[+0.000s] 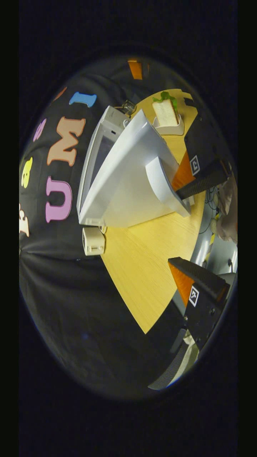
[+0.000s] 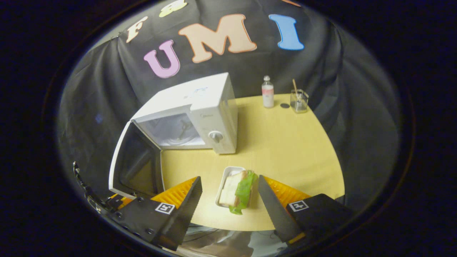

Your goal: Open the microwave oven with the left hand, put the food in, and close the microwave oven.

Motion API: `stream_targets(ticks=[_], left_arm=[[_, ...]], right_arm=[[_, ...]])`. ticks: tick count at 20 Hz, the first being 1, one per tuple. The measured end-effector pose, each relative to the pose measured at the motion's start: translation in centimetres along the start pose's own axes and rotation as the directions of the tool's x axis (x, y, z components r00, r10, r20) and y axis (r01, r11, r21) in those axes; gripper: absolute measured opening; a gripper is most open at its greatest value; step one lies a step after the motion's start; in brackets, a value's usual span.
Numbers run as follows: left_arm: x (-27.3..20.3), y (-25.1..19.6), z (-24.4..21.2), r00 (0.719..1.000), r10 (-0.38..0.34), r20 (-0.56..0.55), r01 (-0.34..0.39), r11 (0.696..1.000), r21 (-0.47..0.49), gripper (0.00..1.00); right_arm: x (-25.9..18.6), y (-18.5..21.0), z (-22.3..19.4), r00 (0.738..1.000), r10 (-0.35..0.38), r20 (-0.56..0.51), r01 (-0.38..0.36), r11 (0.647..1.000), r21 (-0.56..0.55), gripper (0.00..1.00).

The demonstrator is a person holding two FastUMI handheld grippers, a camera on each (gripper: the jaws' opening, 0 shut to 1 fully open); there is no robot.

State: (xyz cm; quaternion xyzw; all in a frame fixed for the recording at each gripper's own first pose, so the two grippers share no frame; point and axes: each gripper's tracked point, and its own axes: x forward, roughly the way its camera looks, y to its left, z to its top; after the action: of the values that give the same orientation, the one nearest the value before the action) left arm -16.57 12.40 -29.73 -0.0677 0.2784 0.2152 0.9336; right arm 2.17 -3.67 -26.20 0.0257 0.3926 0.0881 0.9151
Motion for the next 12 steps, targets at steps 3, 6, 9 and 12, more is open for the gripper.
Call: stream_targets(ticks=[3,6,9,12], left_arm=[[-0.8,1.7,-0.2,1.0,0.01,-0.003,-0.01,0.999,-0.052,0.96],[-1.7,3.6,-0.2,0.999,0.037,-0.003,-0.037,0.996,-0.084,0.96],[-2.6,6.1,0.3,0.992,0.129,0.017,-0.127,0.989,-0.077,0.96],[-4.6,9.3,1.7,0.974,0.22,0.05,-0.214,0.972,-0.1,0.95]], right_arm=[[2.3,-0.8,-0.8,0.994,0.021,-0.104,-0.019,1.0,0.016,0.99],[4.5,-1.7,-1.7,0.983,0.036,-0.178,-0.029,0.999,0.041,0.99],[6.2,-2.8,-3.0,0.97,0.029,-0.243,-0.022,0.999,0.031,0.99],[7.8,-3.3,-4.3,0.951,0.036,-0.306,-0.027,0.999,0.035,0.99]])
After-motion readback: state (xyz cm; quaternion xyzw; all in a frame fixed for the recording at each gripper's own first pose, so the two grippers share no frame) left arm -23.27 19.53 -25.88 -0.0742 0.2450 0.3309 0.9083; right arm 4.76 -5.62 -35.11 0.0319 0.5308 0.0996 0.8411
